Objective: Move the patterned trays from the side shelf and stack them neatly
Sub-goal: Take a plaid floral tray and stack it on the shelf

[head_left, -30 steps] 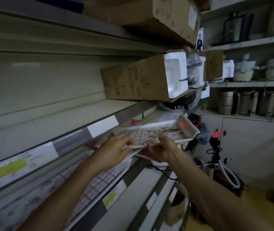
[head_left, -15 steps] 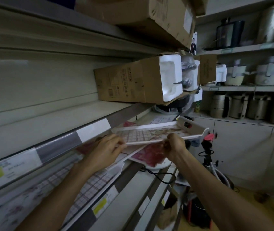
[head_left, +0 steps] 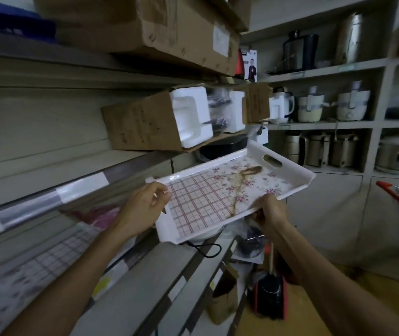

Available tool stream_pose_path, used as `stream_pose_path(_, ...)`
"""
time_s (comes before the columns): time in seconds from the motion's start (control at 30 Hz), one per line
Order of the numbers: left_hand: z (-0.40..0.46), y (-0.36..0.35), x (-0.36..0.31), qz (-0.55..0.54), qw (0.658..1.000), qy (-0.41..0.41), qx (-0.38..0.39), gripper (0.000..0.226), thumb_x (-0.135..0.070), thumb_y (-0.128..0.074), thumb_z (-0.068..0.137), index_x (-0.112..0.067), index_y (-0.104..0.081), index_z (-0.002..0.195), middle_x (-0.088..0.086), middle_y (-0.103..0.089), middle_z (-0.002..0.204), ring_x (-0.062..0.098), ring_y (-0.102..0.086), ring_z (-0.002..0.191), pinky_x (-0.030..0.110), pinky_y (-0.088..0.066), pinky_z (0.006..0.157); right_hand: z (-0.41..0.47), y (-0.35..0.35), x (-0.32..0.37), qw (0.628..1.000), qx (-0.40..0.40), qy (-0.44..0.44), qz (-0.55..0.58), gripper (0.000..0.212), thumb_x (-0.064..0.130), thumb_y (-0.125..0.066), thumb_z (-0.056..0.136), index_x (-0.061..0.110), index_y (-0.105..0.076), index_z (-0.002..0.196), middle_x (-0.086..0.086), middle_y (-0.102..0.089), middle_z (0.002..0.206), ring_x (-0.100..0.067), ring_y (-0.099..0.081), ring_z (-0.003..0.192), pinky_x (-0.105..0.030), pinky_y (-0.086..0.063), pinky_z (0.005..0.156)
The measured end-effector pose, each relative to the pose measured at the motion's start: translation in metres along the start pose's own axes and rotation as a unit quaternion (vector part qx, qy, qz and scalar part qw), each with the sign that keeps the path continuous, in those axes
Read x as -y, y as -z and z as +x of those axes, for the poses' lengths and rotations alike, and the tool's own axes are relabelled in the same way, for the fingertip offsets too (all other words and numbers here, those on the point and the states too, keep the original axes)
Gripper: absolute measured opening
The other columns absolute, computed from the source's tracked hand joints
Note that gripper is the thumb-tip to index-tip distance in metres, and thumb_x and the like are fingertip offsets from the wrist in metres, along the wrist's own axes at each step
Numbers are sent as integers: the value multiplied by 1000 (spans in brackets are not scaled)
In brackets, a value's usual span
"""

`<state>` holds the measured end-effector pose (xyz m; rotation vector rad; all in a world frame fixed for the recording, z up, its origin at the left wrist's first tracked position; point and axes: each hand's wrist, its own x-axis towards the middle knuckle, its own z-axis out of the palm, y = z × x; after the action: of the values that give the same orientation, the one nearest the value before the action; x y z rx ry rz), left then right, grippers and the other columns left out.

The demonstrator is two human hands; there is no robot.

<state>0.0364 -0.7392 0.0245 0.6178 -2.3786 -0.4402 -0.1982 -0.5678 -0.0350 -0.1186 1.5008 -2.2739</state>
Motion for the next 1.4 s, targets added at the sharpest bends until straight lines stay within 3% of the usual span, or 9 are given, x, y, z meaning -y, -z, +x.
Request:
stream_pose_path(0.23, -5, -41, -53, 23, 999, 25, -16, 32, -36, -52, 95, -17, -57, 120, -3, -47, 122, 18, -50, 110, 31, -44, 87, -1, 94, 22, 998, -49, 29, -32, 13, 17, -49, 88, 11, -53, 77, -8, -55, 66, -23, -54, 50, -23, -44, 37)
stream_pose_path(0.37, -13, -67, -78, 26, 998, 58, 12, 39, -38, -51, 95, -15, -52, 126, 4, -50, 131, 22, -51, 115, 32, -42, 91, -6, 142, 34, 995, -68, 35, -61, 32, 36, -55, 92, 6, -62, 100, -13, -69, 92, -33, -68, 82, -46, -58, 78)
stream_pose_path(0.43, -19, -75, -91, 12, 995, 92, 27, 43, -42, -48, 95, -16, -48, 130, 6, -51, 134, 24, -54, 114, 39, -46, 95, -11, 158, 41, 995, -58, 44, -61, 33, 39, -56, 92, 7, -64, 96, -14, -71, 95, -35, -69, 86, -49, -57, 84)
stream_pose_path(0.73, -62, -85, -140, -86, 985, 151, 15, 41, -44, -38, 100, -15, -58, 120, 3, -65, 108, 19, -60, 95, 29, -44, 73, -30, 195, 72, 995, 16, 85, -43, 36, 42, -60, 93, 6, -66, 99, -12, -74, 96, -31, -72, 85, -46, -59, 79)
stream_pose_path(0.87, -90, -81, -141, -140, 975, 168, 23, 40, -48, -40, 98, -23, -70, 107, 0, -74, 95, 19, -69, 88, 34, -55, 84, -41, 201, 75, 992, 68, 94, -57, 39, 41, -59, 93, 5, -66, 106, -12, -74, 98, -29, -73, 86, -43, -59, 78)
stream_pose_path(0.97, -111, -75, -141, -172, 966, 192, 27, 44, -58, -45, 92, -25, -72, 102, -4, -75, 92, 16, -70, 86, 35, -55, 84, -49, 199, 73, 985, 98, 116, -77, 33, 45, -59, 92, 13, -67, 92, 1, -73, 77, -16, -71, 68, -31, -57, 63)
stream_pose_path(1.13, -154, -69, -141, -204, 955, 205, -65, 42, -46, -45, 97, -18, -66, 120, 3, -70, 111, 20, -65, 102, 31, -50, 88, -66, 181, 62, 975, 141, 136, -106, 28, 48, -58, 91, 21, -68, 91, -1, -73, 88, -19, -72, 79, -36, -59, 73)
stream_pose_path(1.3, -204, -50, -127, -210, 932, 263, -133, 35, -46, -44, 97, -22, -67, 109, -7, -68, 96, 5, -63, 84, 17, -46, 67, -94, 145, 44, 960, 195, 147, -136, 35, 54, -57, 90, 21, -68, 85, -7, -73, 89, -32, -71, 87, -46, -59, 79)
stream_pose_path(1.4, -243, -31, -116, -213, 919, 280, -175, 35, -43, -46, 97, -19, -68, 110, -11, -68, 93, 0, -62, 85, 9, -45, 65, -116, 119, 26, 951, 242, 134, -137, 37, 50, -56, 92, 15, -68, 93, -6, -74, 86, -27, -73, 80, -38, -60, 69)
